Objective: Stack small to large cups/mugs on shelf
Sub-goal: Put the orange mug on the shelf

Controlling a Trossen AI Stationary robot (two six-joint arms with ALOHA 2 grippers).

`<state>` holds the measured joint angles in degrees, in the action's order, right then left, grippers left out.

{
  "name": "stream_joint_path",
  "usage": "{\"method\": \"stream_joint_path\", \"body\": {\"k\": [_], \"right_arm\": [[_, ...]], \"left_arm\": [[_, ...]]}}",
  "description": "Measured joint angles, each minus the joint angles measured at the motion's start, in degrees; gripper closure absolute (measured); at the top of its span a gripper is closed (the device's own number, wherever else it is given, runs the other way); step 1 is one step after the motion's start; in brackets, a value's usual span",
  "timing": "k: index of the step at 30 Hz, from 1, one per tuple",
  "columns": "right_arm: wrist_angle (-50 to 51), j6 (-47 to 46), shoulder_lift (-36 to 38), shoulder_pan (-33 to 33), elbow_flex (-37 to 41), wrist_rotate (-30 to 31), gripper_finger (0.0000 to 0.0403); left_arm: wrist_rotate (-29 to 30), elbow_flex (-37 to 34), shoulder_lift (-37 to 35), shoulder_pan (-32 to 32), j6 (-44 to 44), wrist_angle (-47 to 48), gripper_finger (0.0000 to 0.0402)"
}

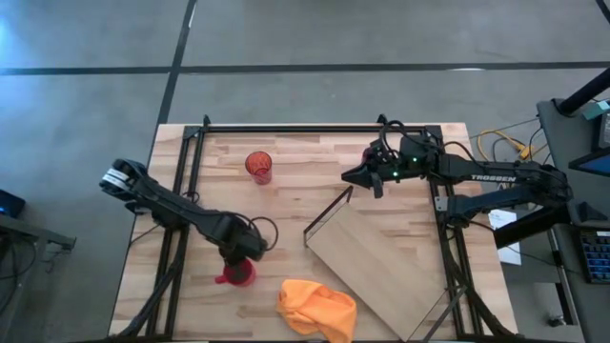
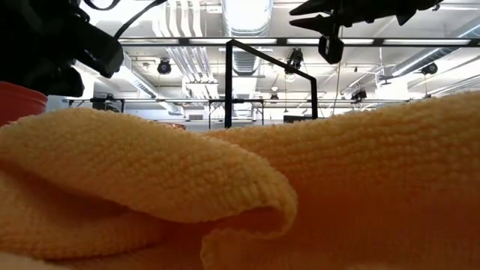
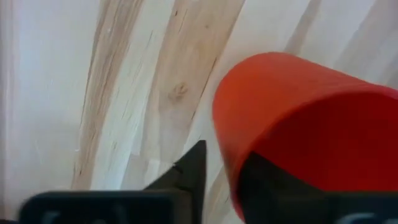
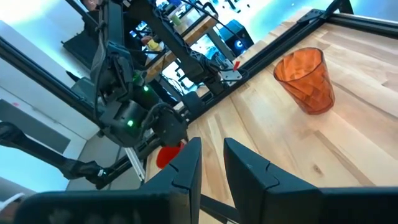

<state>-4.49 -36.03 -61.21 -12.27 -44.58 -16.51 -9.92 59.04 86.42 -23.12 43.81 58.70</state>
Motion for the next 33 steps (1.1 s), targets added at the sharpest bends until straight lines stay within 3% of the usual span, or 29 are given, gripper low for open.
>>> {"method": "stream_joint_path", "body": {"k": [2, 6, 9, 12, 19, 27, 29, 33], "right_arm": [[0.02, 0.0, 0.0, 0.0, 0.0, 0.0, 0.0339], [0.04, 0.0, -0.01, 0.0, 0.0, 0.0, 0.0339], [0.02, 0.0, 0.0, 0.0, 0.0, 0.0, 0.0339], [-0.01, 0.0, 0.0, -0.06, 0.0, 0.0, 0.0339], [0.34, -0.39, 0.2, -0.13, 0.0, -0.02, 0.0339], [5.17, 0.23, 5.4, -0.13, 0.0, -0.39, 0.0339], [6.83, 0.49, 8.3, -0.13, 0.0, -0.39, 0.0339], [9.7, 1.98, 14.11, -0.09, 0.0, -0.41, 0.0339]], "left_arm": [[-0.45, 1.13, 0.12, 0.06, -1.02, 0.31, 0.039], [-0.74, 5.64, -0.54, 0.76, -0.74, 2.17, 0.0399], [-0.38, 13.07, -0.83, 1.59, -0.85, 8.6, 0.04], [2.02, 22.92, -0.07, 2.59, -1.18, 16.03, 0.0401], [16.59, 48.64, 5.72, 3.53, -3.92, 25.1, 0.0401], [23.64, 72.8, 18.93, 4.14, -20.14, 24.74, 0.0401], [23.68, 76.09, 22.49, 4.82, -23.12, 24.38, 0.0401], [21.06, 73.89, 25.51, 6.73, -25.28, 19.23, 0.0401]]}}
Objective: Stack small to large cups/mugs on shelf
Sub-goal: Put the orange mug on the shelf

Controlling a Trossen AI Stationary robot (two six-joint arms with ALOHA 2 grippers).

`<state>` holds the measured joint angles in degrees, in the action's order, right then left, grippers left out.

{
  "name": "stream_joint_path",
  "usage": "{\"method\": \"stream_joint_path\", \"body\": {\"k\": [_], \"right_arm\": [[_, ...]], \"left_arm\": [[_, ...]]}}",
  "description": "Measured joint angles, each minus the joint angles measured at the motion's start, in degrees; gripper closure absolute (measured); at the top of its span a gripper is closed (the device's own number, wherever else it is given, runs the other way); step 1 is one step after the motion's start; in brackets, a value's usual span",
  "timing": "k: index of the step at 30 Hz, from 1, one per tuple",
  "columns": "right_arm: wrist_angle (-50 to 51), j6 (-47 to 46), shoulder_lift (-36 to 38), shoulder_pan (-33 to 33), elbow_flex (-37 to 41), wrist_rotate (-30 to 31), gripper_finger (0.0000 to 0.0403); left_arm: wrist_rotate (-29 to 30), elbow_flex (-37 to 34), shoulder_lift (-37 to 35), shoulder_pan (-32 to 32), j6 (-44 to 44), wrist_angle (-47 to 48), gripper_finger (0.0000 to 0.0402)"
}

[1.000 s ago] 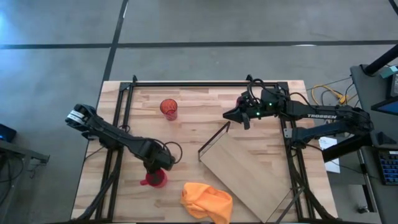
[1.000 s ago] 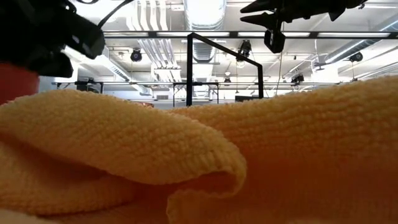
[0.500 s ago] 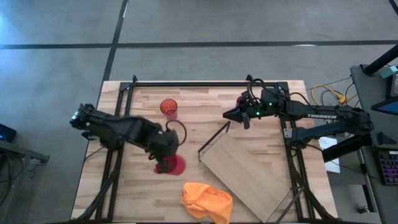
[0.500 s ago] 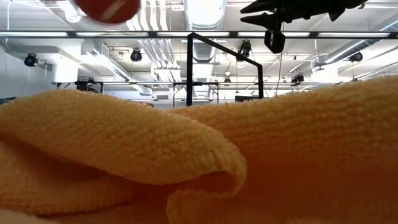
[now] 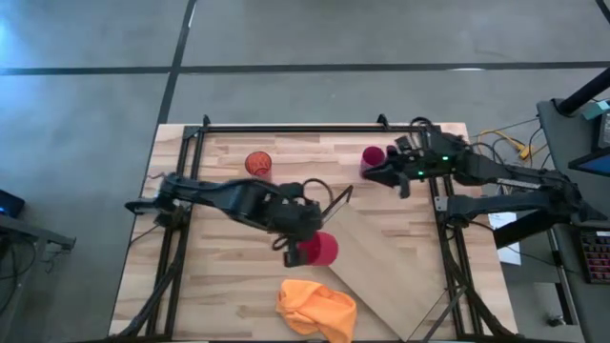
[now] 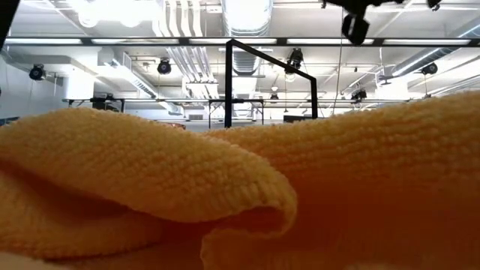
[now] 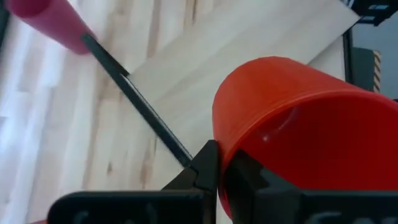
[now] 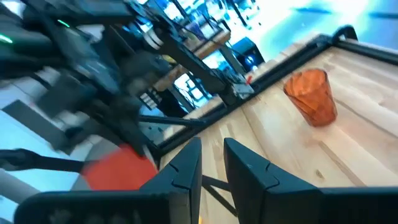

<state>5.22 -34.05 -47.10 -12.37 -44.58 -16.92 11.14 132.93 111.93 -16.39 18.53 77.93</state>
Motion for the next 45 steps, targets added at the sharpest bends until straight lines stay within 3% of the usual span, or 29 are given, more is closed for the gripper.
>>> {"method": "stream_joint_path", "body": {"k": [9, 20, 27, 33, 45], "right_arm": [[11.11, 1.26, 9.97, 0.09, -0.02, 0.45, 0.0339], [15.69, 0.22, 10.64, 0.12, -0.02, 0.45, 0.0339], [15.67, 0.2, 10.3, 0.12, -0.02, 0.45, 0.0339], [15.89, 0.2, 10.26, 0.12, -0.02, 0.43, 0.0339], [16.0, 0.47, 10.26, 0.12, -0.02, 0.45, 0.0339]], "left_arm": [[1.31, -0.11, 7.27, 2.97, -0.7, -5.79, 0.0401], [0.06, -0.2, 16.16, 7.49, -0.88, -5.79, 0.0402], [-0.33, -0.77, 16.4, 9.63, -0.91, -8.71, 0.0401], [-4.19, -2.39, 16.29, 10.12, -1.35, -12.77, 0.0402], [-4.9, -5.69, 15.94, 10.04, -1.08, -13.22, 0.0402]]}}
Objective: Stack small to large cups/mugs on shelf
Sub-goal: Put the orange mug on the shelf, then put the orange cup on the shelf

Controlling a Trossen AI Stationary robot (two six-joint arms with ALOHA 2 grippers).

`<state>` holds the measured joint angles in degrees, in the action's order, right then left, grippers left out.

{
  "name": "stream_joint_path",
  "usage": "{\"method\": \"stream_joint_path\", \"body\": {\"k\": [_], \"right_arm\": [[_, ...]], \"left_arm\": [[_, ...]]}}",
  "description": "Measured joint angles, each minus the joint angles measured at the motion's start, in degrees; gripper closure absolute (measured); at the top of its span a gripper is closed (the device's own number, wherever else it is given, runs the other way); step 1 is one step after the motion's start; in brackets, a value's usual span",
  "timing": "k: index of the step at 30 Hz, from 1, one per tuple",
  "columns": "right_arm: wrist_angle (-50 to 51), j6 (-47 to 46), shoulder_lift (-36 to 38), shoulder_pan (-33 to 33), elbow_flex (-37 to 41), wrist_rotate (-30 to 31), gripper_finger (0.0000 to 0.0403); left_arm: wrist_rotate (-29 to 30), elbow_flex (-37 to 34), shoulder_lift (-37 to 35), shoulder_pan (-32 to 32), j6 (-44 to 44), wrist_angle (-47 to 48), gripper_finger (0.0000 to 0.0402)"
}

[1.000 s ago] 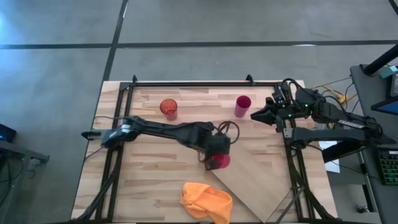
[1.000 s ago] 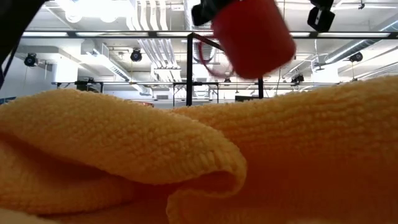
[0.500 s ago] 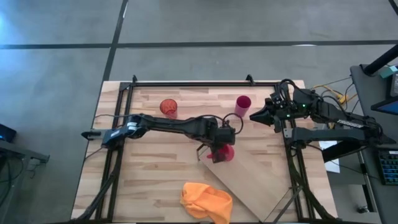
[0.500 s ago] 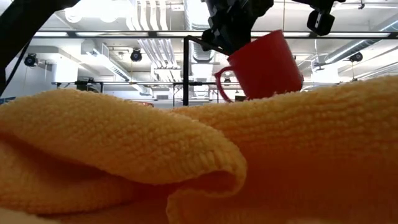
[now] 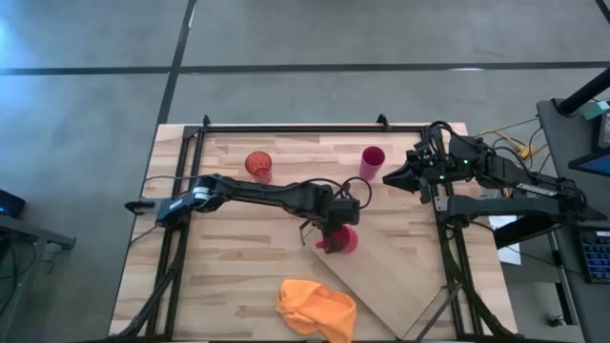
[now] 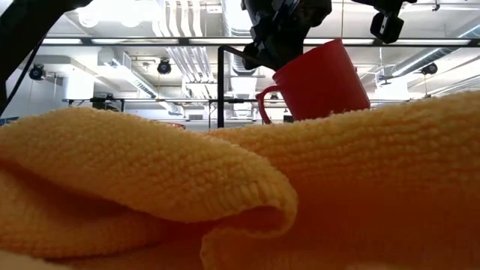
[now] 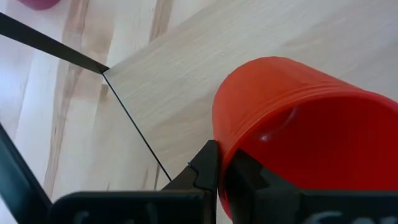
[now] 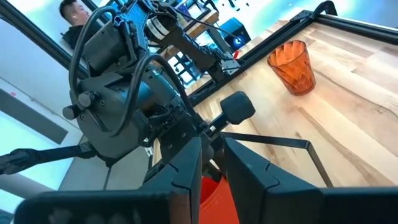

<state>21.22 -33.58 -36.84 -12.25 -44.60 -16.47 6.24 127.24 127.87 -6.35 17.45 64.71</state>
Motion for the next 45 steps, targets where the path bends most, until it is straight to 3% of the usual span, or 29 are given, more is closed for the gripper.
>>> {"method": "stream_joint_path", "body": {"k": [5, 16, 22, 32, 45], "right_arm": [[0.02, 0.01, 0.0, 0.0, 0.0, 0.0, 0.0339], [0.0, -0.05, 0.0, 0.0, 0.0, -0.02, 0.0339], [0.0, -0.25, 0.0, 0.0, 0.0, -0.02, 0.0339], [0.0, -0.28, 0.0, 0.0, 0.0, -0.02, 0.0339], [0.19, -0.07, 0.0, 0.0, 0.0, -0.02, 0.0339]], "left_arm": [[-0.07, 0.24, 0.02, 0.02, 0.05, -0.36, 0.0397], [0.37, -0.04, 0.08, 0.04, 0.13, -3.04, 0.0343], [0.99, -0.09, 0.13, 0.18, 0.13, -3.39, 0.0341], [9.01, 0.66, 0.37, 0.88, -1.57, -5.02, 0.034], [8.85, 1.14, -1.45, 0.9, -1.57, -6.52, 0.034]]}}
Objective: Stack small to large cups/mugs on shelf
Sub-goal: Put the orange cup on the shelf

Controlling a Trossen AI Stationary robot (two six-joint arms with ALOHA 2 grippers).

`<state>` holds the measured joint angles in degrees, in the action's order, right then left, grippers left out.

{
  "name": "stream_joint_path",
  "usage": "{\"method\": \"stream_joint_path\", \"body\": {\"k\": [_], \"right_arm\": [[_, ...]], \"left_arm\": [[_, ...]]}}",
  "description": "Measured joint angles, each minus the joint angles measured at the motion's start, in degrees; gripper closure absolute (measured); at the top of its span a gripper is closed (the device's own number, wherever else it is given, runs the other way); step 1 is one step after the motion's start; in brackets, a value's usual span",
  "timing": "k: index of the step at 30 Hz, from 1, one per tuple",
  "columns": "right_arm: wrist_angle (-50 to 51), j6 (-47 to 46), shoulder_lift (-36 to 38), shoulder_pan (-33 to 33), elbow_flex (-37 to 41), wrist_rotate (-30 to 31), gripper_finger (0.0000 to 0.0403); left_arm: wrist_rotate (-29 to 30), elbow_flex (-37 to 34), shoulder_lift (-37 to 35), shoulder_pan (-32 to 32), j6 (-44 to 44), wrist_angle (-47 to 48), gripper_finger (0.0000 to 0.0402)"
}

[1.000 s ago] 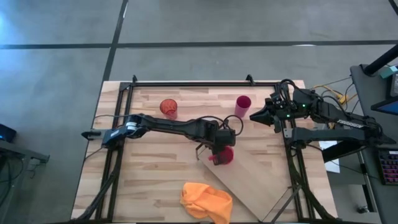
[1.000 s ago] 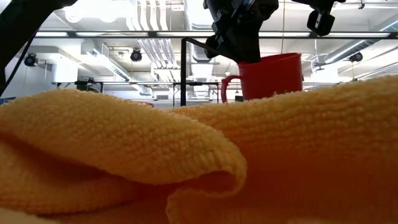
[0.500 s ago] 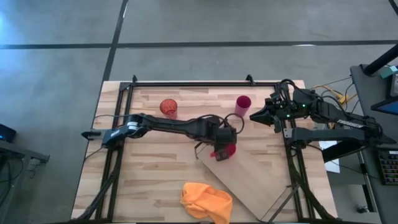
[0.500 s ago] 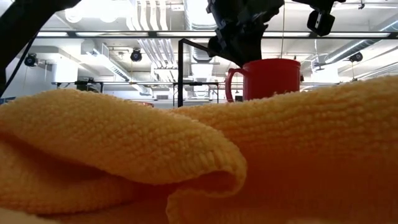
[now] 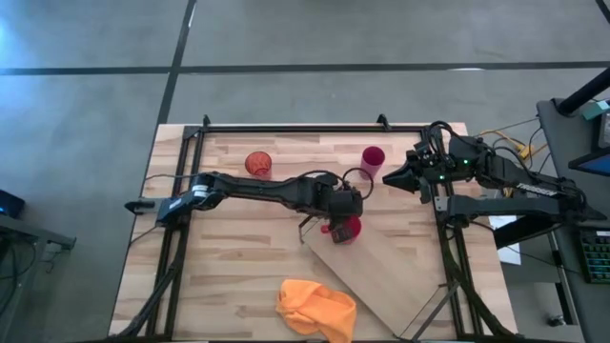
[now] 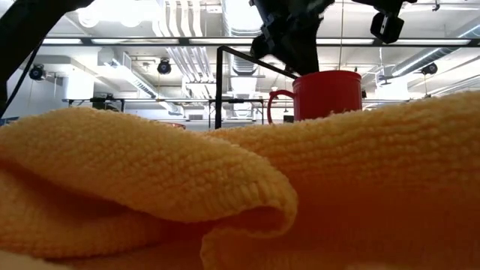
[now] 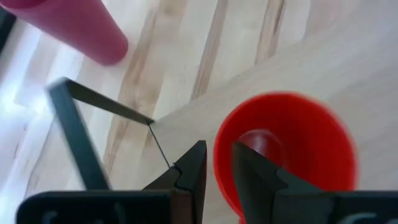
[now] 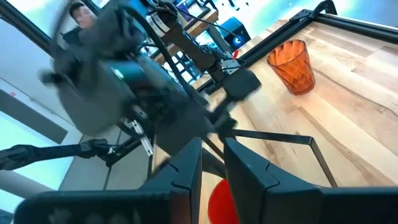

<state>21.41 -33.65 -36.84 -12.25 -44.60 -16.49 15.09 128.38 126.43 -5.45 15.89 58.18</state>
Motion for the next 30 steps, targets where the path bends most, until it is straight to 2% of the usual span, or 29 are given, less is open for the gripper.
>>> {"method": "stream_joint_path", "body": {"k": [8, 11, 14, 17, 21, 22, 27, 30], "right_arm": [[4.63, -2.36, -0.02, -0.02, 0.02, -0.02, 0.0339], [6.26, -2.42, 0.02, -0.03, 0.04, -0.02, 0.0339], [7.39, -2.6, 0.0, -0.02, 0.04, -0.02, 0.0339], [7.5, -2.76, 0.0, 0.02, 0.04, -0.04, 0.0339], [7.52, -2.79, 0.02, -0.02, 0.04, -0.02, 0.0339], [7.53, -2.69, 0.02, -0.01, 0.04, -0.02, 0.0339], [7.37, -2.49, -0.17, -0.03, 0.04, 0.02, 0.0339], [6.99, -2.76, -0.17, 0.1, 0.04, 0.0, 0.0339]], "left_arm": [[0.29, 1.06, -5.68, -0.52, -3.02, -4.31, 0.034], [5.6, 1.73, -9.52, -1.12, -7.1, -3.85, 0.034], [11.58, 1.79, -13.63, -1.43, -9.59, -0.24, 0.034], [12.48, 1.69, -16.79, 0.3, -5.62, 9.77, 0.034], [11.92, 1.46, -18.79, 5.07, 13.91, 32.01, 0.034], [12.0, 0.63, -18.98, 6.44, 15.97, 33.06, 0.034], [5.01, -7.88, -23.05, 11.51, 10.8, 18.18, 0.034], [1.34, -12.04, -23.59, 15.52, 15.21, 23.35, 0.034]]}}
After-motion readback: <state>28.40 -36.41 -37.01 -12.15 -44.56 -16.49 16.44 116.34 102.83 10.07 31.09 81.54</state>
